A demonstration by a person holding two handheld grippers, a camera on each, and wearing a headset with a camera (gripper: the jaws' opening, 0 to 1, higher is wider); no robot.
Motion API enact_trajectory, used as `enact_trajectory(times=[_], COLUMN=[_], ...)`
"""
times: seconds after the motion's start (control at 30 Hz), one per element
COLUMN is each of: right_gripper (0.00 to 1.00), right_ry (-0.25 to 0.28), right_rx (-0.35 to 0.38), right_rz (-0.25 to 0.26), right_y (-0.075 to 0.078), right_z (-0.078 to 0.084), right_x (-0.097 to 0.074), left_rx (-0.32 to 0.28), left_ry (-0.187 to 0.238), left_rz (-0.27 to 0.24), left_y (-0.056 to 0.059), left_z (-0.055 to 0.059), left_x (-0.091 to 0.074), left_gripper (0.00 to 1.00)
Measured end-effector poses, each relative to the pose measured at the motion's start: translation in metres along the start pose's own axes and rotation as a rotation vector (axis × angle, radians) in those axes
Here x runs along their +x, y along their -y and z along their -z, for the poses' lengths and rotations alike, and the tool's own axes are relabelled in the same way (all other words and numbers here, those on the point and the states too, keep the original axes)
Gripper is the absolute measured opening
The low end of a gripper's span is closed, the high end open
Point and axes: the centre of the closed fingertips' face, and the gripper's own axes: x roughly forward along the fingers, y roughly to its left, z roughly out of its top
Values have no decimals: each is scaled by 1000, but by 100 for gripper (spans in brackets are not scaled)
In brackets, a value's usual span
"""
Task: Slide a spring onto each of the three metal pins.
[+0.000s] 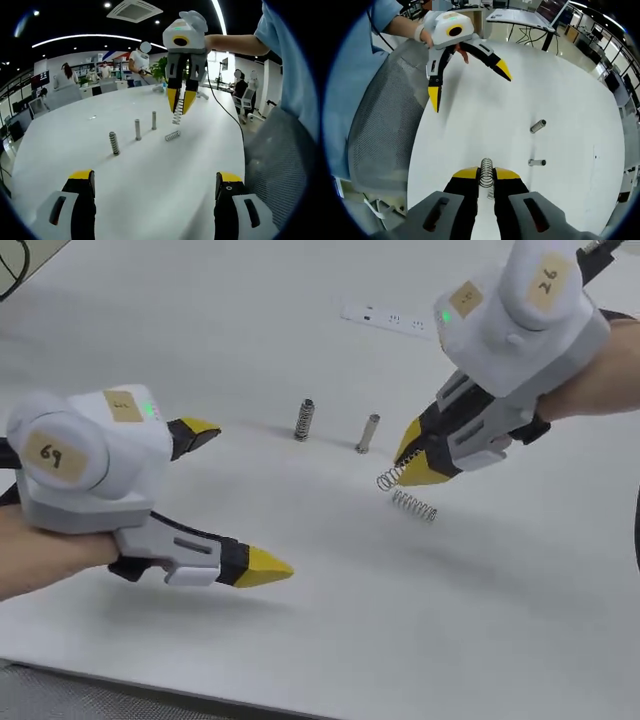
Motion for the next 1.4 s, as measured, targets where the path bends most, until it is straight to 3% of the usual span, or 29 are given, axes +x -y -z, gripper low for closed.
enact_trajectory(times=[0.33,0.7,0.9,1.4], right_gripper=[8,8,8,8], right_ry=[-74,-157,-192,-244], right_rx=[-28,-69,-82,-120], right_rz=[3,6,4,-11], right_y=[28,56,78,95], right_z=[1,6,12,13], right_x=[-10,-10,-8,1], left_rx=[-16,-17,-27,-56], left_ry=[1,-6,-1,-12], left_rz=[-25,-26,-29,-36], left_y=[-8,-10,-13,-17], left_z=[4,8,8,11], left_x=[-3,-2,-2,-1], left_gripper=[98,97,97,98])
